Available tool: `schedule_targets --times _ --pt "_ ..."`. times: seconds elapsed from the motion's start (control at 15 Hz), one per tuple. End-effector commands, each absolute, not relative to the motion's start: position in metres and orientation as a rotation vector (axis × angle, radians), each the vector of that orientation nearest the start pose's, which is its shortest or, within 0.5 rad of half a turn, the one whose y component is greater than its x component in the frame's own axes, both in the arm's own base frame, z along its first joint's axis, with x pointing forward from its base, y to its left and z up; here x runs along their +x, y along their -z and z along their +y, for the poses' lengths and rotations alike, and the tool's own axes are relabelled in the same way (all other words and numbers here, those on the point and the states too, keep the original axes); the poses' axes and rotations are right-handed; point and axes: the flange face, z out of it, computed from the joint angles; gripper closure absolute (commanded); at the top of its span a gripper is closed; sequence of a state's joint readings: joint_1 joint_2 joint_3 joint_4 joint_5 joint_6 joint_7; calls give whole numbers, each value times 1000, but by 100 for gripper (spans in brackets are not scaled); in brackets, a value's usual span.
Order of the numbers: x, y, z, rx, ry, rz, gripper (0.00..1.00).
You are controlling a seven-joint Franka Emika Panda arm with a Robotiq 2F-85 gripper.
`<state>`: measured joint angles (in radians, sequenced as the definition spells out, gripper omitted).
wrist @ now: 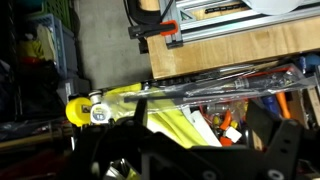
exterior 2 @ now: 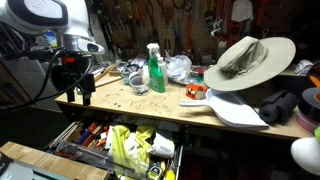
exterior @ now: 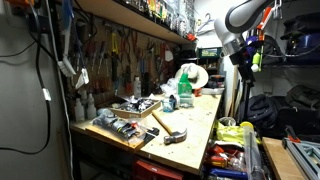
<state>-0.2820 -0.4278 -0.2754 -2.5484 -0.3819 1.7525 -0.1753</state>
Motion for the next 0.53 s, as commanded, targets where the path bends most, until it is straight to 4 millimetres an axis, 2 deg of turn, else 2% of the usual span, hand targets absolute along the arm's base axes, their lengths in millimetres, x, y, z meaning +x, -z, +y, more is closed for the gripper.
schedule_targets --times 0.0,0.2,0.27,0.47 --pt "285 -359 -243 -3160 -768 614 0" --pt "279 -342 -257 -3177 -815 856 0" --pt "283 -355 -250 -3158 -793 726 0" --pt "282 -345 -256 -3158 -828 822 0"
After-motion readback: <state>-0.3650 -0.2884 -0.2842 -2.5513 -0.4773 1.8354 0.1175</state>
